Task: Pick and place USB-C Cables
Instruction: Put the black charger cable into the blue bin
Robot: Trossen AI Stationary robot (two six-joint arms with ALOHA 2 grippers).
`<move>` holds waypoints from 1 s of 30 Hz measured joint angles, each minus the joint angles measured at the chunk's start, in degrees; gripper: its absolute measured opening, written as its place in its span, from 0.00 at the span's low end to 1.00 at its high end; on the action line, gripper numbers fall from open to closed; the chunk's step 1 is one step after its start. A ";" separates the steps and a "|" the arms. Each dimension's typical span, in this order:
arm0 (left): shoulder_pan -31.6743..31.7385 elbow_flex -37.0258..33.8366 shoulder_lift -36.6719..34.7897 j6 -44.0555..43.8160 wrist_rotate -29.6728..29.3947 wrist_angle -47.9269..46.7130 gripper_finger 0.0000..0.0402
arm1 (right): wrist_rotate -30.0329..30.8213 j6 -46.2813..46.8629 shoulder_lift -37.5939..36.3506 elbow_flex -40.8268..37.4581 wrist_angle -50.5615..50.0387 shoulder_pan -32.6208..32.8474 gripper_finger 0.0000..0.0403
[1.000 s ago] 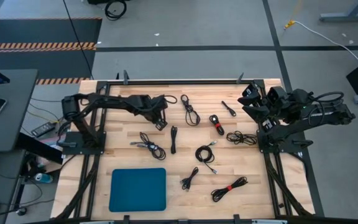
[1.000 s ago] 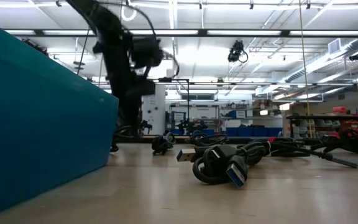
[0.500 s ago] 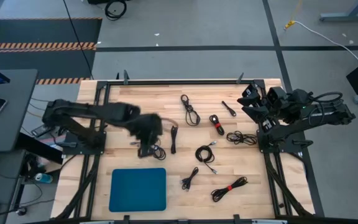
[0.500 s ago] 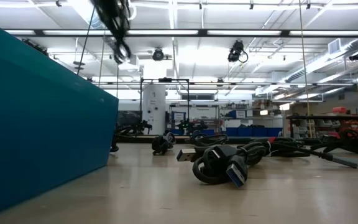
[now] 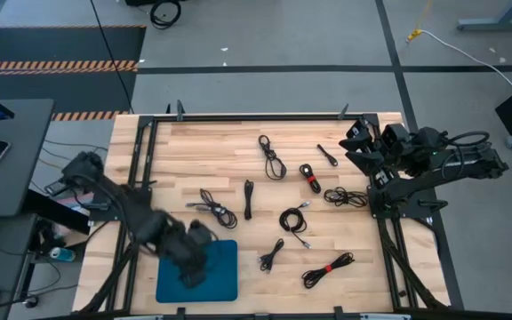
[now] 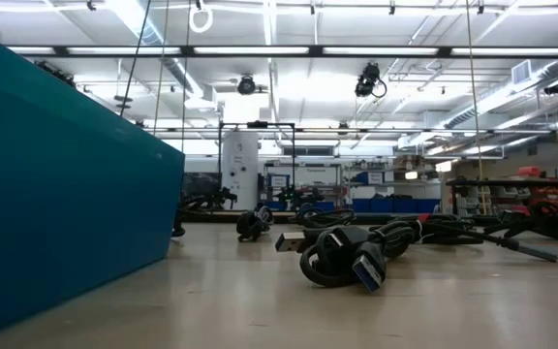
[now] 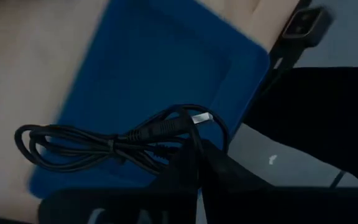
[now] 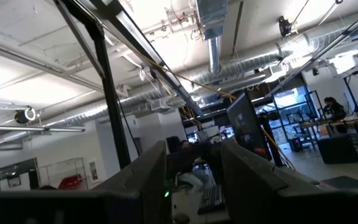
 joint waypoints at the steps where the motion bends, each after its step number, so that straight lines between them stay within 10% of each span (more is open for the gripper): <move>1: -0.83 -0.04 1.16 -1.44 0.17 0.79 0.01 | 0.00 0.02 -0.03 0.00 -0.01 0.00 0.40; 17: -2.09 -0.04 12.82 -4.96 6.61 13.89 0.02 | -0.17 0.08 -0.03 0.00 -0.01 0.00 0.40; 30: 1.32 -0.04 12.74 -1.94 6.10 7.14 0.33 | -1.57 -0.01 -1.73 0.00 0.02 0.00 0.40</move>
